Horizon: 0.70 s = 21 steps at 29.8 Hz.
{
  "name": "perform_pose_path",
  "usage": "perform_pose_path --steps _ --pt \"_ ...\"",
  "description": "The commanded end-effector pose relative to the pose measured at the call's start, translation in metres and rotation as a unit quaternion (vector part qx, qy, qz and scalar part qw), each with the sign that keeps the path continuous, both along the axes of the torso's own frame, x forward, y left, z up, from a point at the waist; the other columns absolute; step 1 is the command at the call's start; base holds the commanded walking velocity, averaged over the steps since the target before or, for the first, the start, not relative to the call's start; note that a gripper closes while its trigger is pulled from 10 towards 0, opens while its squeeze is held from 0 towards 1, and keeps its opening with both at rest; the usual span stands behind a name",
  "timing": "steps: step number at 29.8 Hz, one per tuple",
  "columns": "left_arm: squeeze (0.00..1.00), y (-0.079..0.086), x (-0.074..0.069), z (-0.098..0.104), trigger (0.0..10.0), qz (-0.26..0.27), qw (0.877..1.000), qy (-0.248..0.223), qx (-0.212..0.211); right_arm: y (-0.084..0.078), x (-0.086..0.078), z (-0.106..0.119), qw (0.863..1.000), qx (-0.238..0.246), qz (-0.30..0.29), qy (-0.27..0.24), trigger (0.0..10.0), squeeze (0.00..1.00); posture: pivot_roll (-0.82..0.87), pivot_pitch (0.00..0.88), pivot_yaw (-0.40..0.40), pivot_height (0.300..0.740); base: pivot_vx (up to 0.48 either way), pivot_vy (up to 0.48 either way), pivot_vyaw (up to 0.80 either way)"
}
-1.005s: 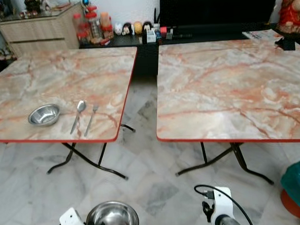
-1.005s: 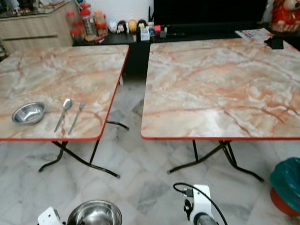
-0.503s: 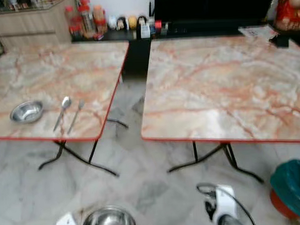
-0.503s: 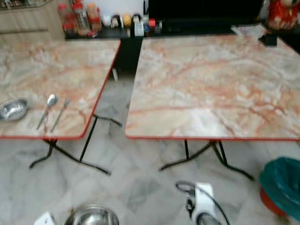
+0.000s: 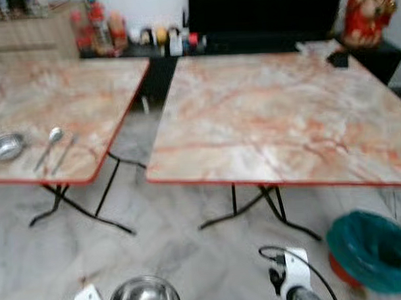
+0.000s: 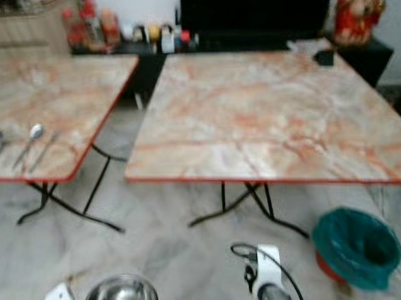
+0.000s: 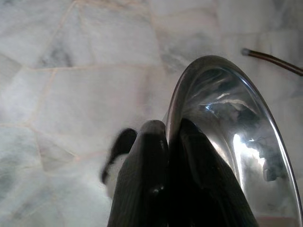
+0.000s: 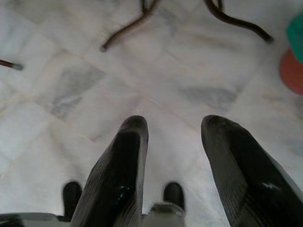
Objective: Setting the table
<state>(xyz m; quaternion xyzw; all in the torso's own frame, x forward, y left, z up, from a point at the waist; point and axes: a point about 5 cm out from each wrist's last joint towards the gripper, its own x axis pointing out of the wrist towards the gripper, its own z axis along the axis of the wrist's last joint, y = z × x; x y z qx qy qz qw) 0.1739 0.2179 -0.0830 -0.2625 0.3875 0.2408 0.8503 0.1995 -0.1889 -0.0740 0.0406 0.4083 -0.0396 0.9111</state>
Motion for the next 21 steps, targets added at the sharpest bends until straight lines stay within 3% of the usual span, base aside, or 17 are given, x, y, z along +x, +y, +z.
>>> perform_pose_path --steps 1,2,5,21 --pt "0.0 -0.0028 0.0016 0.0005 10.0 0.027 0.999 -0.021 -0.029 -0.0045 0.0 0.0009 1.0 -0.002 -0.007 -0.005 10.0 0.0 -0.02 0.0 0.038 0.74 0.0 -0.386 0.0" --pt "0.0 -0.0029 0.0037 0.0015 10.0 0.076 0.993 -0.047 -0.071 -0.0052 -0.0002 0.0009 1.0 -0.002 -0.008 -0.005 10.0 0.0 -0.02 0.0 0.038 0.74 0.0 -0.39 0.0" --pt "0.0 -0.0017 0.0055 0.0029 10.0 0.098 0.99 -0.062 -0.08 -0.0058 -0.0002 0.001 1.0 -0.002 -0.01 -0.006 10.0 0.0 -0.02 0.0 0.037 0.74 0.0 -0.387 0.0" --pt "0.0 -0.0049 0.0066 0.0031 10.0 0.071 0.992 -0.065 -0.077 -0.0044 -0.0043 -0.0012 1.0 0.0 -0.011 -0.002 10.0 0.0 -0.03 0.0 0.04 0.74 0.0 -0.379 0.0"
